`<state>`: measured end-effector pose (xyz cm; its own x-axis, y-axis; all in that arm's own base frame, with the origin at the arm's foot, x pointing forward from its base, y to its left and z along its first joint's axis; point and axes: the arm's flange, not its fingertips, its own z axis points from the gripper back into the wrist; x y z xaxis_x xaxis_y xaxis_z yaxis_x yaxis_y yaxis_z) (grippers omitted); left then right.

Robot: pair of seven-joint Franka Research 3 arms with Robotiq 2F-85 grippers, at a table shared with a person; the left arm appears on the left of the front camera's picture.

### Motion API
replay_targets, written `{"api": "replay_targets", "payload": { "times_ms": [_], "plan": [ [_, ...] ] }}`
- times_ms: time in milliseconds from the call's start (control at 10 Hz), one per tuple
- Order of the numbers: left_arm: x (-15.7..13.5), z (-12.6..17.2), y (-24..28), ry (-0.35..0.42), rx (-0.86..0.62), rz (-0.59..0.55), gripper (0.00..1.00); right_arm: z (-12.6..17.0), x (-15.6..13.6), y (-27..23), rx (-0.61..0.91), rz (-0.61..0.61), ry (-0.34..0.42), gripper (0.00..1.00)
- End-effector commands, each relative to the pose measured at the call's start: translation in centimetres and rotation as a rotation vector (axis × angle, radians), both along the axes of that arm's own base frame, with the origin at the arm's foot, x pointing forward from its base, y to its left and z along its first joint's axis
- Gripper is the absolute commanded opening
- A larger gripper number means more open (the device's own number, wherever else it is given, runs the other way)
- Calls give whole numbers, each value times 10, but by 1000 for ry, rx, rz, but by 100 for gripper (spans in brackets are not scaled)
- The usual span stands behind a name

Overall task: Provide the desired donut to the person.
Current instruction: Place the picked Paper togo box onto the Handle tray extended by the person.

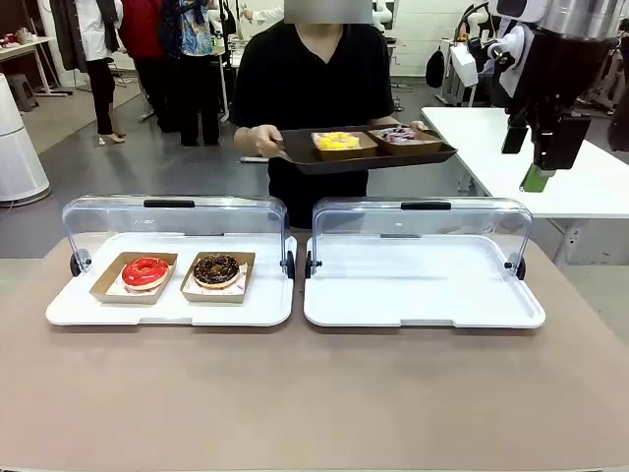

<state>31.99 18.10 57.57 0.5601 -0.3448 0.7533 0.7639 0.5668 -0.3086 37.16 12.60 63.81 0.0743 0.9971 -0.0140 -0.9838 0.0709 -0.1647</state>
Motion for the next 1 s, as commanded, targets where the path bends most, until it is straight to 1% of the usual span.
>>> {"api": "replay_targets", "payload": {
  "times_ms": [0,900],
  "plan": [
    [-1,0,0,-24,-18,-11,100,1,-3,-1,29,10,20,100],
    [-1,0,0,-24,-18,-11,100,1,-3,-1,29,10,20,100]
  ]
}}
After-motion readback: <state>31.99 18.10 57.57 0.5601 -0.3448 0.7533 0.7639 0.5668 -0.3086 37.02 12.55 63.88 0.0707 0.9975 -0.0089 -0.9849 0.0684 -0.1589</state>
